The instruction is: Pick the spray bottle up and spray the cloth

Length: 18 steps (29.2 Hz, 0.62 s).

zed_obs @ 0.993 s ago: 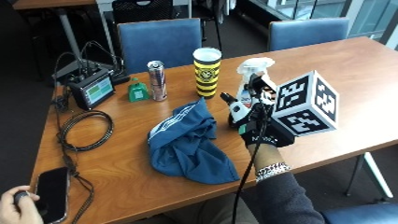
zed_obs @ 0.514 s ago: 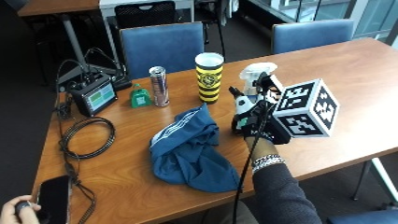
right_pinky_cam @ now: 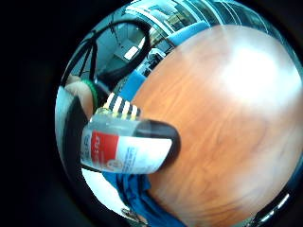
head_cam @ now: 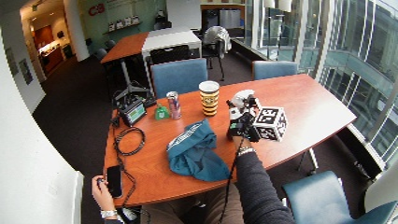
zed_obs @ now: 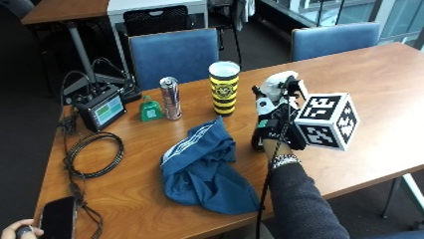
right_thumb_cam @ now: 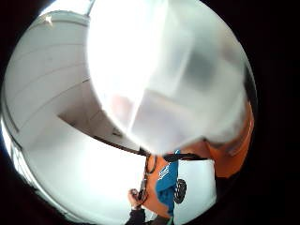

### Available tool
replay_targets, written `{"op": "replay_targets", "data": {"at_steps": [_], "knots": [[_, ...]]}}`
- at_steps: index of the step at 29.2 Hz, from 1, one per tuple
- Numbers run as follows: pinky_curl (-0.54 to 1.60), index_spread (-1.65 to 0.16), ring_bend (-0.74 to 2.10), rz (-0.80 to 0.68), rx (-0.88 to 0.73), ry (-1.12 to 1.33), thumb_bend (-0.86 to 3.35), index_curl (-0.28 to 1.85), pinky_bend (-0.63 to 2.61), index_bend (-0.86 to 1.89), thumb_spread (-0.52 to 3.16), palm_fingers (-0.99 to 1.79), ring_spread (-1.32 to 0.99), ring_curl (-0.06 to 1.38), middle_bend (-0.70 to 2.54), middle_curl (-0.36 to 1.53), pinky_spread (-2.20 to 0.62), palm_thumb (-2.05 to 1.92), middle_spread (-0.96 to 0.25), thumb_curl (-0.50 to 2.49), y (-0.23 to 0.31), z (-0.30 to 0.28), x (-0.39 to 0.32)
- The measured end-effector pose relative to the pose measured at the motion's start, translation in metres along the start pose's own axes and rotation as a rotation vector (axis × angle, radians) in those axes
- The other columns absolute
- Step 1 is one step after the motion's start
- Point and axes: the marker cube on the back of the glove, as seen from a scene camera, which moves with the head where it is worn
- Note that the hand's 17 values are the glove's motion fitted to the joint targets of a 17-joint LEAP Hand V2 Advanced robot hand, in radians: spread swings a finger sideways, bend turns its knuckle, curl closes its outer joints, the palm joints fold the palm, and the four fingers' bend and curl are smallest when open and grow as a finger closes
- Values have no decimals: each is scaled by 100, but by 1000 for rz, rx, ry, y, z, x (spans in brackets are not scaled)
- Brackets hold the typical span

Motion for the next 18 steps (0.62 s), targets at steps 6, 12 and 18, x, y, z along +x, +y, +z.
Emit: {"op": "replay_targets", "data": {"at_steps": [6, 12, 18], "knots": [[36, -29, 54, -41, 82, -81, -3, 33, 36, 24, 98, 137, -14, 41, 41, 44, -15, 80, -18, 39, -7, 4, -5], [38, -26, 59, -83, 124, -135, 1, 39, 42, 33, 83, 141, -19, 44, 38, 45, -25, 90, -20, 47, -12, 11, -9], [39, -26, 66, -136, 192, -163, 0, 44, 43, 35, 68, 145, -20, 46, 45, 48, -29, 97, -21, 54, -15, 11, -14]]}}
